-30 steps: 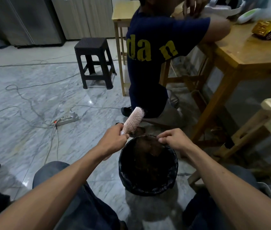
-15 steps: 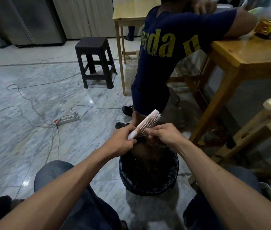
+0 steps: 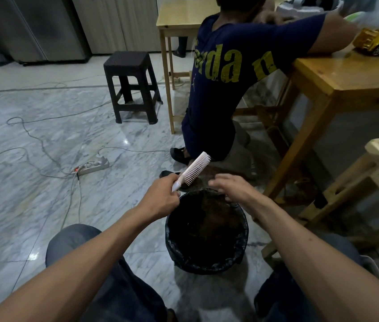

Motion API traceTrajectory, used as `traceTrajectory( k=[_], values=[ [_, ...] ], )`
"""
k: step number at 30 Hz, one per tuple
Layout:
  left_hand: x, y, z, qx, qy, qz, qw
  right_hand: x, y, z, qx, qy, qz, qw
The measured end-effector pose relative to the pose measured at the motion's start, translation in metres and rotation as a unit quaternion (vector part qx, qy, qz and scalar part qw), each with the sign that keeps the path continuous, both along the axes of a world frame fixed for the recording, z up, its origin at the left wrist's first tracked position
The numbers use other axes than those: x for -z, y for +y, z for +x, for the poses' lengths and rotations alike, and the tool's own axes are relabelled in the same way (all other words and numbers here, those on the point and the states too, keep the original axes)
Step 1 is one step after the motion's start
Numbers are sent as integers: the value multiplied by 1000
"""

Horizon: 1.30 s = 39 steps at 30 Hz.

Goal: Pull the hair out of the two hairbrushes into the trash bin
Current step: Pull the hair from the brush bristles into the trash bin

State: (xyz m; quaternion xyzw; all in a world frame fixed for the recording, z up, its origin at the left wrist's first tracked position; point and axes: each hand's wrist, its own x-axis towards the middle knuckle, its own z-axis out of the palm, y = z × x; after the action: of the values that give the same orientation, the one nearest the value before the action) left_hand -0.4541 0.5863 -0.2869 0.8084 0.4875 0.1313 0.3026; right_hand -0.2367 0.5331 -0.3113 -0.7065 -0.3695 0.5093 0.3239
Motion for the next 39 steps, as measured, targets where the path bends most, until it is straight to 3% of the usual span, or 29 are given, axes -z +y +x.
traceTrajectory(
  k=[4, 8, 13, 16, 19, 21, 25, 30, 35, 39],
  values=[
    [0, -4, 1, 39, -12, 27, 999, -7, 6, -3, 34, 98, 36, 994],
    [2, -4, 2, 44, -1, 43, 998, -5, 6, -8, 131, 102, 107, 980],
    [5, 6, -10, -26, 13, 41, 999, -4, -8, 3, 167, 55, 106, 979],
    [8, 9, -15, -32, 16, 39, 999, -3, -15, 12, 123, 6, 61, 990],
    [8, 7, -12, -17, 20, 45, 999, -8, -17, 11, -21, -61, -22, 998],
    [6, 6, -8, -7, 21, 50, 999, -9, -12, 6, -44, -78, -14, 996],
    [1, 1, -3, 27, 29, 75, 996, -17, 3, -3, 85, 37, 87, 992],
    [2, -1, -2, 74, 34, 114, 990, -15, 9, 0, 93, 149, 86, 981],
    [9, -2, -1, 116, 54, 110, 986, -4, 10, -8, 179, 43, 94, 979],
    [11, -8, 8, 98, 154, 194, 964, -6, 7, -13, 233, -104, 138, 957]
  ],
)
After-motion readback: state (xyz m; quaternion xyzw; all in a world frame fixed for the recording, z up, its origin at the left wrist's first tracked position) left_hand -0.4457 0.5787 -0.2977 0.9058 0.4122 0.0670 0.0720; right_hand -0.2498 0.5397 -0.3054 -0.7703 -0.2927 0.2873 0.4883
